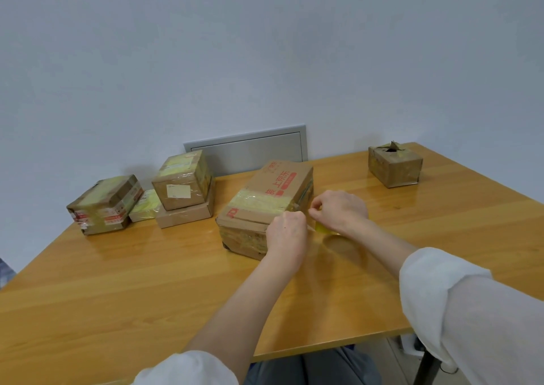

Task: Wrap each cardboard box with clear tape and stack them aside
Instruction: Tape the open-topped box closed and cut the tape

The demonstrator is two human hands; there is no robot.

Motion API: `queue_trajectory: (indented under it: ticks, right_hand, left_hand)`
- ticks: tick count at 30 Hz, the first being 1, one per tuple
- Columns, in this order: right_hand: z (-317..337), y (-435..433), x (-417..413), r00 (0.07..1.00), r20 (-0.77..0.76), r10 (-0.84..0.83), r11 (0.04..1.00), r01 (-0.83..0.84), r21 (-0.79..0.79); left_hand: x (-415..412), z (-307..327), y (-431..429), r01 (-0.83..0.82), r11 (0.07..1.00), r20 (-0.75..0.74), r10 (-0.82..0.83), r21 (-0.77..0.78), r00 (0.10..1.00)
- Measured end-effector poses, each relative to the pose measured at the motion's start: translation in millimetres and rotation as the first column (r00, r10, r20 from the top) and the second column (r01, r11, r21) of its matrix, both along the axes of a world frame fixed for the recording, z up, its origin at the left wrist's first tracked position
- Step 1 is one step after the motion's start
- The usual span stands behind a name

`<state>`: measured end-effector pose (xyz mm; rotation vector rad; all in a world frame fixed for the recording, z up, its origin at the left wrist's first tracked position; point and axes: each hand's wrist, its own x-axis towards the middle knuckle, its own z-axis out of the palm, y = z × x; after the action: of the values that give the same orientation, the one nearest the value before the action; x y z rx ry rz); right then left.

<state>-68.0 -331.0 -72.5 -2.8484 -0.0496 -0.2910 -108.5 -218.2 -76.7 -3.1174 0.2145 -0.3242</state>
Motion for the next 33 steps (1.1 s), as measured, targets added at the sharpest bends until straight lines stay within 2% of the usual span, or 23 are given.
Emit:
queue_trajectory:
  ticks: [15,20,25,30,33]
  right_hand:
    - [-1,2,0,1.0,0.015,-0.019,1.0,0.019,-0.017]
    - [-2,0,-1,1.0,0.007,-0.019,1.0,0.019,0.011]
    - [-2,-1,-2,1.0,0.003,-0.001,0.999,0.001,0.034]
    - [-2,0,-3,1.0,0.002,-0.017,0.999,0.017,0.031]
    - [-2,-1,-2,1.0,0.002,-0.015,0.999,0.015,0.032]
  left_hand:
    - [-9,-6,18,0.002,0.999,-0.012,-0.001,0.051,1.0]
    - [-7,-6,12,0.011,1.0,-0.03,-0.011,0.013,1.0]
    - [0,3,14,-0.051,0.992,-0.074,0.042,-0.113,0.996]
    - [-6,-8,19,-0.03,0.996,-0.115,0.019,-0.089,0.993]
    - [-8,-18,25,-0.031,0.997,-0.068,0.026,-0.075,0.997]
